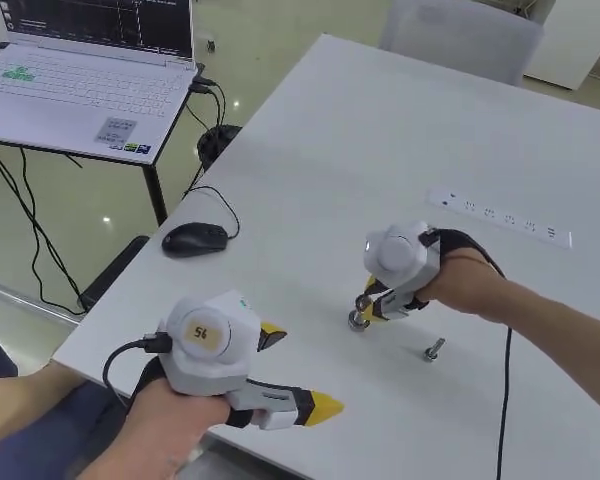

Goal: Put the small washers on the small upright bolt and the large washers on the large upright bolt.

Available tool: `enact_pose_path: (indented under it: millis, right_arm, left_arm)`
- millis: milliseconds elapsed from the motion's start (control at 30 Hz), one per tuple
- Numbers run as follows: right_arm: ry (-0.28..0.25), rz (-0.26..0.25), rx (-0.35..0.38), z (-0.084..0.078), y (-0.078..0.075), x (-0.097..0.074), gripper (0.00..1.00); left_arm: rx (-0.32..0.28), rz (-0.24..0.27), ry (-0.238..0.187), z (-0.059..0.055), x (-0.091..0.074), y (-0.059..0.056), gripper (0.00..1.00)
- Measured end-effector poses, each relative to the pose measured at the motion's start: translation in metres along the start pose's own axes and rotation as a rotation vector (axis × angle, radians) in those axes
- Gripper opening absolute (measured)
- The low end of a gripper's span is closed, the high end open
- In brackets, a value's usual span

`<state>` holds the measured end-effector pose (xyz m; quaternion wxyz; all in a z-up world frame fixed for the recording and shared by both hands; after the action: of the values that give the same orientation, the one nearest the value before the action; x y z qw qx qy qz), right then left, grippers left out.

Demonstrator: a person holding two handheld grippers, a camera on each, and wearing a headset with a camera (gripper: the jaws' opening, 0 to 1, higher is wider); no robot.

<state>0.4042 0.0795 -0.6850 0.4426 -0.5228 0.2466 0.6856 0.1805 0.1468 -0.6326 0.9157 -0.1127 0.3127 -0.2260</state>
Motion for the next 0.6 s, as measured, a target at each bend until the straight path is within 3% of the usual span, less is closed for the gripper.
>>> enact_pose_path:
  millis: [300,600]
  right_arm:
    - [0.036,0.025,-0.033,0.002,0.006,0.008,0.23]
    - [0.054,0.041,-0.012,-0.002,0.006,0.022,0.23]
  left_arm:
    - [-0.002,0.0,-0.001,0.0,0.0,-0.001,0.71]
    - [-0.005,0.001,0.0,-0.003,-0.001,0.0,0.71]
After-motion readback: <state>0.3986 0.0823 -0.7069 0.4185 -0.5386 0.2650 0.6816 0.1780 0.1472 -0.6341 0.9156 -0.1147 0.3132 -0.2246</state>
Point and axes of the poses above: the centre of the closed fingertips' face, and the gripper's own axes: x roughly forward along the fingers, y roughly to its left, z roughly out of its top, the point moved 9 cm from there along -x, roughly backward along the fingers, and after that the axes turned 4 degrees about -x, right-handed, at the moved point
